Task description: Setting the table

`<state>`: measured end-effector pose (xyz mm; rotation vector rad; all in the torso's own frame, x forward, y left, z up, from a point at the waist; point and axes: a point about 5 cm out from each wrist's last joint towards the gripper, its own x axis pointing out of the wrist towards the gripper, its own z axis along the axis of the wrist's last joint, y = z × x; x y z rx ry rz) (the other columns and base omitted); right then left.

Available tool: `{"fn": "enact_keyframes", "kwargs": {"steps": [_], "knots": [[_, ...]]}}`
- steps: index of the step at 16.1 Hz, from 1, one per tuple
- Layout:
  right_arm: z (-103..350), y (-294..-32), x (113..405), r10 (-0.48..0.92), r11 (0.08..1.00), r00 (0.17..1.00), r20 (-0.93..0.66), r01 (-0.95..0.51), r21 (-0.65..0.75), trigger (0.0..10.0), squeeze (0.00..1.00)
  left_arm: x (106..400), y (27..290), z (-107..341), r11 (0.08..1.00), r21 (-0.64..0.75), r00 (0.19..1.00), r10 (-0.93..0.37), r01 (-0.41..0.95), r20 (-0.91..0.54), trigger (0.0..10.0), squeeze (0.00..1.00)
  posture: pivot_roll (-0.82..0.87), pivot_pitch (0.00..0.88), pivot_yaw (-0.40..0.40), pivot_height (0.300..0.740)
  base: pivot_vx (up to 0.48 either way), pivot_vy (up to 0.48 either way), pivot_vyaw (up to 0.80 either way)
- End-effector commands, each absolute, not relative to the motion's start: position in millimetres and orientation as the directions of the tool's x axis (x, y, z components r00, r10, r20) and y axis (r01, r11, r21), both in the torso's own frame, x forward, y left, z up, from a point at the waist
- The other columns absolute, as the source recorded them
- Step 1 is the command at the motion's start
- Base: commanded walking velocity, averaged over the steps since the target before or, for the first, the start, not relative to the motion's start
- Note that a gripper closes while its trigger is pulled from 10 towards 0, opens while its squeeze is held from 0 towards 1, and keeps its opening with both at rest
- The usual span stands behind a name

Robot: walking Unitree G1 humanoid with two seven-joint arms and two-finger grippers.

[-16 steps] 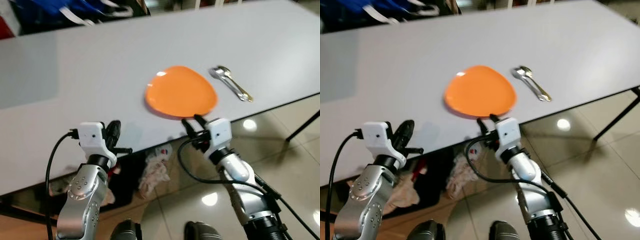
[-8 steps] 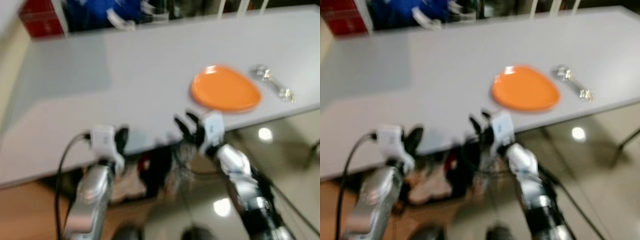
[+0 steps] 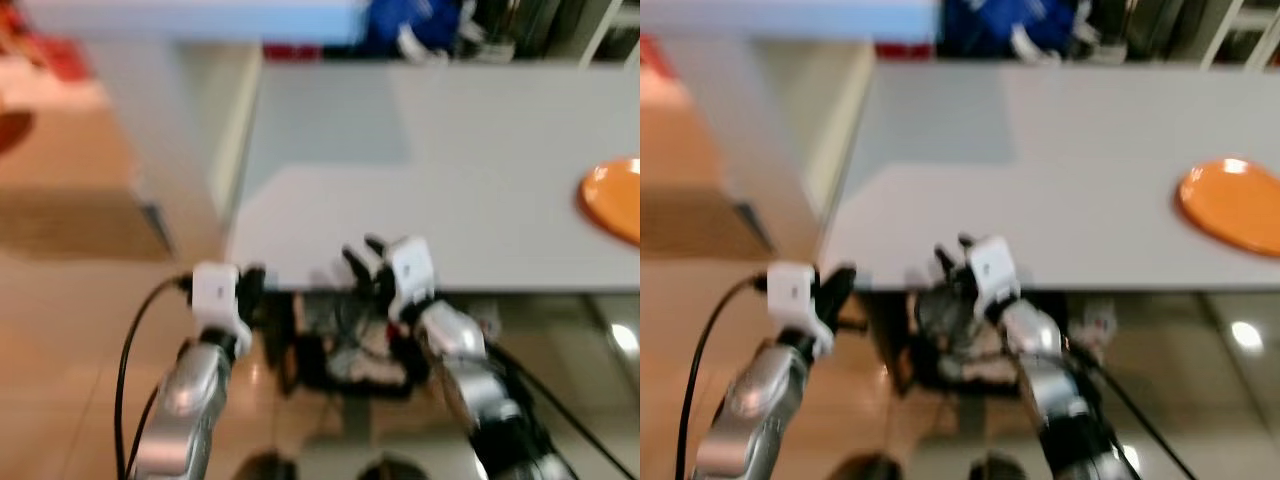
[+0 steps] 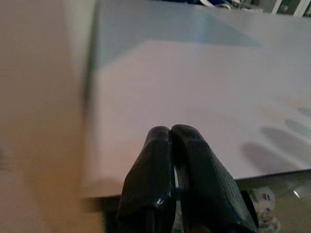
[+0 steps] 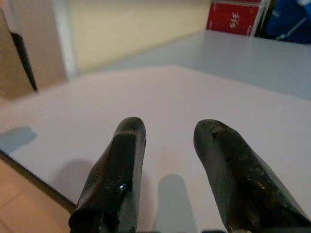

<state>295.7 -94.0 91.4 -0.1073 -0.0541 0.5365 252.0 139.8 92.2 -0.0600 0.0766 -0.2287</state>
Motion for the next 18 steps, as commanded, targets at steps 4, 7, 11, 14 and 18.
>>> {"fn": "enact_keyframes", "kwargs": {"steps": [4, 7, 11, 14, 18], "knots": [[100.8, -89.4, 302.2, 0.495, 0.863, 0.866, 0.064, -0.482, -0.154, 10.0, 0.00, 257.2, 143.5, 103.2, 0.972, -0.033, 0.972, -0.234, 0.233, -0.029, 10.0, 0.00, -0.09, 0.065, 0.026, 0.740, 0.000, 0.480, 0.00], [103.2, -87.8, 303.7, 0.490, 0.866, 0.869, 0.075, -0.475, -0.158, 10.0, 0.00, 259.5, 143.4, 107.7, 0.971, -0.028, 0.971, -0.239, 0.238, -0.013, 10.0, 0.00, -0.09, 0.066, 0.027, 0.740, 0.000, 0.480, 0.00], [109.0, -86.0, 307.1, 0.480, 0.873, 0.872, 0.098, -0.463, -0.154, 10.0, 0.00, 262.0, 141.3, 113.4, 0.969, -0.027, 0.969, -0.247, 0.247, 0.006, 10.0, 0.00, -0.09, 0.064, 0.024, 0.740, 0.000, 0.480, 0.00], [113.7, -88.8, 311.1, 0.459, 0.889, 0.880, 0.123, -0.454, -0.062, 10.0, 1.00, 260.5, 140.2, 117.4, 0.967, -0.055, 0.968, -0.245, 0.248, 0.048, 10.0, 0.00, -0.09, 0.062, 0.023, 0.740, 0.000, 0.320, 0.00], [127.2, -90.6, 316.3, 0.429, 0.901, 0.889, 0.163, -0.435, 0.000, 10.0, 1.00, 257.8, 142.7, 128.0, 0.965, -0.054, 0.962, -0.249, 0.256, 0.112, 10.0, 0.00, -0.09, 0.063, 0.022, 0.740, 0.000, 0.000, 0.00]]}}
